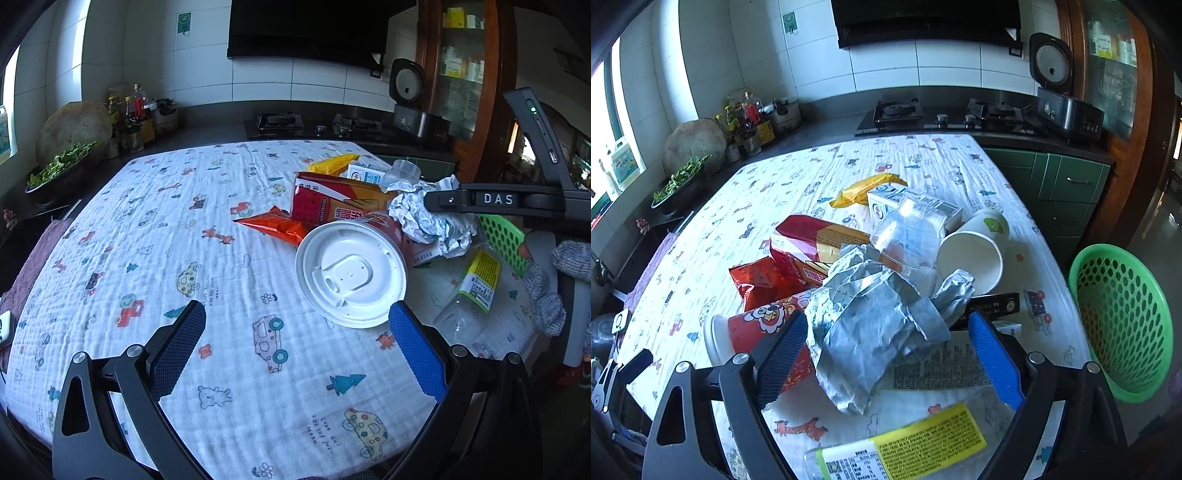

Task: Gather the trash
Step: 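Reach the right gripper to the crumpled foil and close on it, then carry the foil to the green wastebasket and open the right gripper while the left gripper grasps the white lid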

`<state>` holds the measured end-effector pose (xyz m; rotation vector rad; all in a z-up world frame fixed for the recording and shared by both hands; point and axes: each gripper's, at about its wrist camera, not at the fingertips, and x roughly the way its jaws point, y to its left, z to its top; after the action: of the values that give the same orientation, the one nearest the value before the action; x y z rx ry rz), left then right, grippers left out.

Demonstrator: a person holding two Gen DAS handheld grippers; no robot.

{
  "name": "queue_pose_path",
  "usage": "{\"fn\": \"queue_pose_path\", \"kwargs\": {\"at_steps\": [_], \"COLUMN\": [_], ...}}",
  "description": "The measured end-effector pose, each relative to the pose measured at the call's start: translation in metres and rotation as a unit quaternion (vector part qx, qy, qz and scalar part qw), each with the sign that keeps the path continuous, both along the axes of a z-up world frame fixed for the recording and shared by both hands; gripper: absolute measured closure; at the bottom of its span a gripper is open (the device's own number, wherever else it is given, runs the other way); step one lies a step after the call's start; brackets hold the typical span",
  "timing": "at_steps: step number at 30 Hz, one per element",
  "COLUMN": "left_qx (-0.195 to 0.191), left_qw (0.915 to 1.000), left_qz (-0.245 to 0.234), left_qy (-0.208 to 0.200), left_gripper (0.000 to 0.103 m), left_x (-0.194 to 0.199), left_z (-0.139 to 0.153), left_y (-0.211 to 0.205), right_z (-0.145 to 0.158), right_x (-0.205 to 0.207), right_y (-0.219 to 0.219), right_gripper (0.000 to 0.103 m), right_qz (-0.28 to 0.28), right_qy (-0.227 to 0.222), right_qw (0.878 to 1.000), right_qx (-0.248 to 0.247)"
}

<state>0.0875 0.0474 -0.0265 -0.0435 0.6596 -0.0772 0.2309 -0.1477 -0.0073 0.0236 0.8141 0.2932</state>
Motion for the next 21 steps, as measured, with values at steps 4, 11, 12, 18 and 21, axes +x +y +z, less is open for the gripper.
{"fn": "queue_pose_path", "kwargs": {"at_steps": [4,11,12,18,21], "left_qx": [-0.008,-0.046,-0.048,-0.079,-0.094], "left_qw": [0.9999,0.9980,0.9977,0.9932,0.9911], "left_qz": [-0.011,-0.042,-0.046,-0.079,-0.087], "left_qy": [-0.002,0.011,0.013,0.031,0.036], "left_gripper": [0.006,0.029,0.033,0.064,0.076], "left_x": [0.005,0.020,0.022,0.035,0.038], "left_z": [0.001,0.000,-0.001,-0.010,-0.014], "left_y": [-0.005,-0.019,-0.022,-0.033,-0.034], "right_z": [-0.003,0.004,0.006,0.019,0.023], "right_x": [0.001,-0.010,-0.012,-0.024,-0.031], "right_y": [0.001,-0.001,-0.002,-0.007,-0.011], "right_gripper": [0.039,0.060,0.061,0.063,0.063], "right_qz": [0.006,0.009,0.009,0.007,0.007], "right_qy": [0.008,-0.002,-0.005,-0.031,-0.041], "right_qw": [1.000,0.999,0.999,0.998,0.997], "right_qx": [0.010,0.041,0.047,0.058,0.062]}}
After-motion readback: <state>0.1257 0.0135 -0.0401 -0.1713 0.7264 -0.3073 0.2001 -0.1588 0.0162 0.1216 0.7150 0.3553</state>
